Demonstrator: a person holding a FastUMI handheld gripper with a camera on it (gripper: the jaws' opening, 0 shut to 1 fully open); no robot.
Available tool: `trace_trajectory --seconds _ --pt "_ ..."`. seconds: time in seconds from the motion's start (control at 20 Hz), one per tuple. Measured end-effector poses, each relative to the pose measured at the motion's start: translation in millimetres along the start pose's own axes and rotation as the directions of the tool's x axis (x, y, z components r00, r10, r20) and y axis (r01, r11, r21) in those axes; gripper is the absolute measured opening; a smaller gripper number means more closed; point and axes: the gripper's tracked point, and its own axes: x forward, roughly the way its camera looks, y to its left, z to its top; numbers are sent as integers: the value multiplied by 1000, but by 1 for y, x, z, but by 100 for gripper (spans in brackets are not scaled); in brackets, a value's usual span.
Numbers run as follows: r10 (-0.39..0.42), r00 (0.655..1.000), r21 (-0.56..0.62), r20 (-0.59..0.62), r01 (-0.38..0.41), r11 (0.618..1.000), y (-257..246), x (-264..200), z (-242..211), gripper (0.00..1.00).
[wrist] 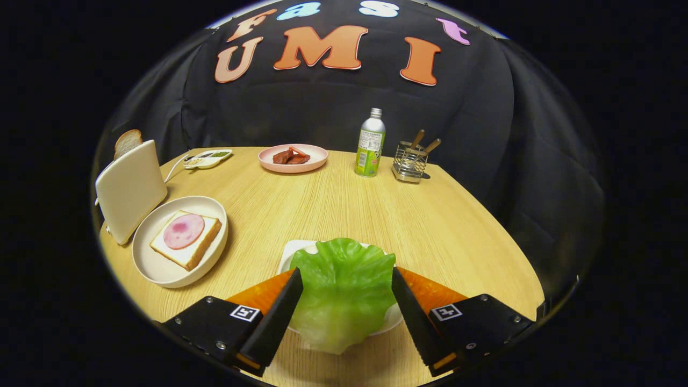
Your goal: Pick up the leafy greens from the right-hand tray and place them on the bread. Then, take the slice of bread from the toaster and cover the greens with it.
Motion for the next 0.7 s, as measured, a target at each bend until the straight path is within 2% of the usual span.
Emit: trace_trajectory --seconds 0.5,0.7 --pt "54 993 47 -109 -49 998 11 12 -20 94" --pt "87 989 73 -120 -78 994 18 13 -22 79"
